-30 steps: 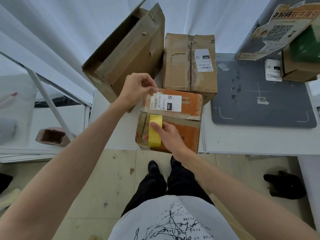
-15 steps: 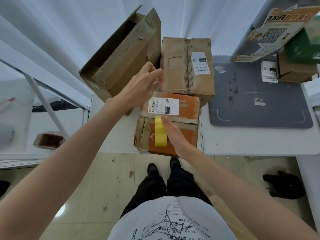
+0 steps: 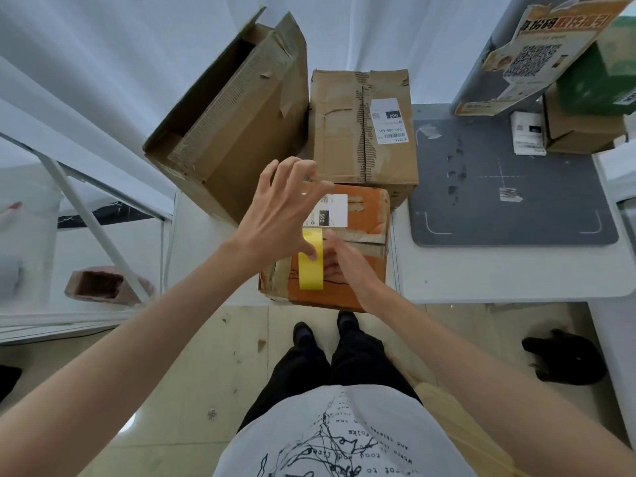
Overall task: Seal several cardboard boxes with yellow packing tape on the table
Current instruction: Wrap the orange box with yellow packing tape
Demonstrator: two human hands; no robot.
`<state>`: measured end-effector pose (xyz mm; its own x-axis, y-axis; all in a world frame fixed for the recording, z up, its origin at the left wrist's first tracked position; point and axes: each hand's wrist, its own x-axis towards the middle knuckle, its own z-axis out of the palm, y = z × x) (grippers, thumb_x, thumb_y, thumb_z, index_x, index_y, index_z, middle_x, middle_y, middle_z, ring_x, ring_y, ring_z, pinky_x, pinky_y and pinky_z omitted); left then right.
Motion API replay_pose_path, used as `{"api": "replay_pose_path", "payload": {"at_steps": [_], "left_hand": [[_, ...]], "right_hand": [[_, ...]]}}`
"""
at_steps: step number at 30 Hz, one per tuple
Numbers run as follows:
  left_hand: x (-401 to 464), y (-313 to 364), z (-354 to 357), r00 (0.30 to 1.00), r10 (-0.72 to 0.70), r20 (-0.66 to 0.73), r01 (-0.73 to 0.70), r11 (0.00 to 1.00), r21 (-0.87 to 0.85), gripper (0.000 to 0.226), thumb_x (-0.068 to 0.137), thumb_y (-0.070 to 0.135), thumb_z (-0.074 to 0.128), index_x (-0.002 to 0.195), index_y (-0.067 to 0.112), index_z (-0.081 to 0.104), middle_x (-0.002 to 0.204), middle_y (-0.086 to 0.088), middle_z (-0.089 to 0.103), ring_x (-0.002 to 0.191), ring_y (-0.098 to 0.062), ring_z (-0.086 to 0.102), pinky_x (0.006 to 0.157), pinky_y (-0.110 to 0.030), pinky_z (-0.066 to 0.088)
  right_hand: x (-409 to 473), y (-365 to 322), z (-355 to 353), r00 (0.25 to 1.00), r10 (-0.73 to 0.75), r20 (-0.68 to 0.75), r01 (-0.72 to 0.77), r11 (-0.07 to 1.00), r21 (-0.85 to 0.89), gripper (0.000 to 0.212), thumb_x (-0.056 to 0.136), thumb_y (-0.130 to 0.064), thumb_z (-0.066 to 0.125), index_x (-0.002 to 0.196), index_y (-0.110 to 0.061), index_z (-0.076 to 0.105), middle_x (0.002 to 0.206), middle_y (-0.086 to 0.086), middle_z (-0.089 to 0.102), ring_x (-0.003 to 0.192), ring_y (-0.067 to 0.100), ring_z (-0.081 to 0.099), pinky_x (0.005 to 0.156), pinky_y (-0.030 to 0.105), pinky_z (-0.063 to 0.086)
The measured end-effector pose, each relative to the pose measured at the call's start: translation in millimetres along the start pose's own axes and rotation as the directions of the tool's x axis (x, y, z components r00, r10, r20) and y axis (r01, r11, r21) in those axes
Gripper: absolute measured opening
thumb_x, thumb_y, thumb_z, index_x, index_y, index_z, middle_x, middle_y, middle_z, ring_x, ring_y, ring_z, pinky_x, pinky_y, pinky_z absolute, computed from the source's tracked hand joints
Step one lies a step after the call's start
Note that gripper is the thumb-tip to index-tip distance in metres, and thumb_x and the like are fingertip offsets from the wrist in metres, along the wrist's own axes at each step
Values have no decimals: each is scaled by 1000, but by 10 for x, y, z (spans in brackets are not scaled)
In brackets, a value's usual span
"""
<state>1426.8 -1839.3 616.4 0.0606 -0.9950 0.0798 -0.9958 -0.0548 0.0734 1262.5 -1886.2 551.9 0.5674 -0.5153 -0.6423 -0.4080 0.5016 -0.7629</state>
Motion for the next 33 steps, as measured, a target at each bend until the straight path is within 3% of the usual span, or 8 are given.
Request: {"api": "replay_pose_path", "payload": {"at_steps": [4, 7, 11, 16, 20, 27, 30, 33], "left_hand": [[-2, -23, 3, 999, -13, -37, 13, 1000, 5, 120, 34, 66, 95, 134, 23, 44, 133, -9, 28, 131, -37, 31, 111, -62, 33], [-8, -36, 13, 999, -35, -41, 34, 999, -6, 118, 36, 66, 95, 134, 23, 46, 132, -8, 28, 130, -36, 30, 112, -62, 34], [-16, -81, 63, 998, -49, -49, 48, 998, -26, 116, 40, 67, 93, 135, 22, 47, 133, -8, 27, 131, -35, 31, 114, -60, 32], [-31, -143, 101, 997, -54, -62, 52, 998, -29, 113, 45, 68, 91, 136, 25, 40, 135, -8, 26, 133, -36, 32, 115, -58, 31], [-15, -158, 121, 995, -56, -78, 53, 998, -37, 111, 47, 67, 92, 134, 26, 37, 136, -7, 26, 133, -34, 29, 115, -57, 30], [-45, -192, 161, 994, -60, -88, 57, 997, -43, 111, 48, 68, 90, 136, 26, 37, 136, -8, 26, 133, -33, 31, 116, -55, 30], [-38, -201, 178, 993, -69, -91, 64, 996, -55, 109, 50, 69, 89, 136, 26, 38, 137, -7, 26, 135, -33, 30, 116, -55, 30], [-28, -213, 208, 989, -90, -116, 84, 995, -54, 110, 51, 71, 88, 139, 25, 39, 138, -8, 25, 137, -35, 31, 115, -54, 31]], "right_hand": [[137, 124, -343, 861, -187, -474, 160, 982, -96, 37, 105, -27, 41, 76, -8, 56, 71, 8, 57, 63, 15, 52, 63, 28, 45], [456, 268, -795, 721, -214, -659, 24, 958, -285, 20, 104, -19, 42, 86, -14, 49, 84, 3, 55, 74, 16, 52, 68, 32, 40], [992, 583, -1259, 887, -105, -450, -216, 768, -604, 27, 103, -15, 51, 130, -15, 55, 131, 15, 49, 108, 35, 59, 85, 38, 44], [1247, 799, -1299, 966, -39, -257, -195, 542, -818, 40, 99, -23, 53, 137, -14, 46, 127, 21, 41, 111, 44, 53, 88, 49, 47], [1293, 890, -1239, 952, -55, -302, -224, 549, -805, 30, 98, -33, 42, 117, -9, 46, 117, 14, 43, 91, 36, 51, 78, 44, 44], [1413, 1051, -1235, 938, -103, -331, -194, 633, -749, 27, 103, -26, 46, 124, -9, 46, 116, 18, 51, 95, 39, 55, 78, 42, 44], [1432, 955, -1295, 818, -94, -567, -258, 822, -507, 20, 101, -8, 51, 117, 0, 60, 124, 21, 57, 109, 41, 60, 86, 43, 48], [1275, 674, -1345, 725, -147, -673, -67, 958, -281, 15, 103, -17, 54, 114, -9, 61, 123, 10, 47, 98, 30, 66, 82, 37, 59]]}}
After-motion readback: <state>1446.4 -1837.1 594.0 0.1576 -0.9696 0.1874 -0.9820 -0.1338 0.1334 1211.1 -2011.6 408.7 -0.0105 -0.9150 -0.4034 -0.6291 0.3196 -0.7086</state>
